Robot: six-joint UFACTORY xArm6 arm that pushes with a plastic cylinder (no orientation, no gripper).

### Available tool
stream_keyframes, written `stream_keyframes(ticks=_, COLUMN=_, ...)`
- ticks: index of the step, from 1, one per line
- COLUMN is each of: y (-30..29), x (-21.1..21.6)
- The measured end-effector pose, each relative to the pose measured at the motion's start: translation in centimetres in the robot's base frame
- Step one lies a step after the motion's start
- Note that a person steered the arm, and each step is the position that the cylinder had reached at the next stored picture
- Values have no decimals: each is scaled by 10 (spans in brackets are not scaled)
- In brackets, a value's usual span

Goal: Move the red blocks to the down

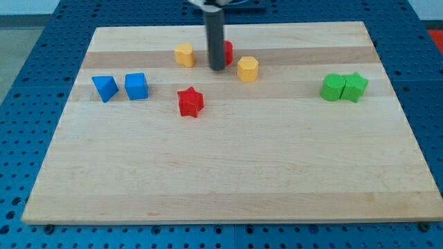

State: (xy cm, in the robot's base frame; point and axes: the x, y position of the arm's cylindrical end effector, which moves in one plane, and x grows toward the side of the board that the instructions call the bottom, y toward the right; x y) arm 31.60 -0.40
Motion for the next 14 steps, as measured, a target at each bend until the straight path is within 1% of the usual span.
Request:
stream_keyframes(ticks=1, y=36, x=-5)
stream_keyframes(ticks=2, y=72, x=-45)
stream_keyframes(ticks=3, y=47, x=-76)
stream_keyframes(ticks=5, y=-29, x=2)
stream_keyframes(ticks=6, y=-27, x=-38)
stream_keyframes(ticks=7, y=-69, x=-32)
stream_keyframes(ticks=8, y=-91, x=6)
stream_keyframes(ticks=9, y=-80, x=5)
stream_keyframes(ticks=10, y=-67, x=-34)
stream_keyframes(ticks=11, y=-33, x=-2)
stream_keyframes(ticks=12, y=-46, x=48)
stream_keyframes(ticks=14, y=-55, x=120)
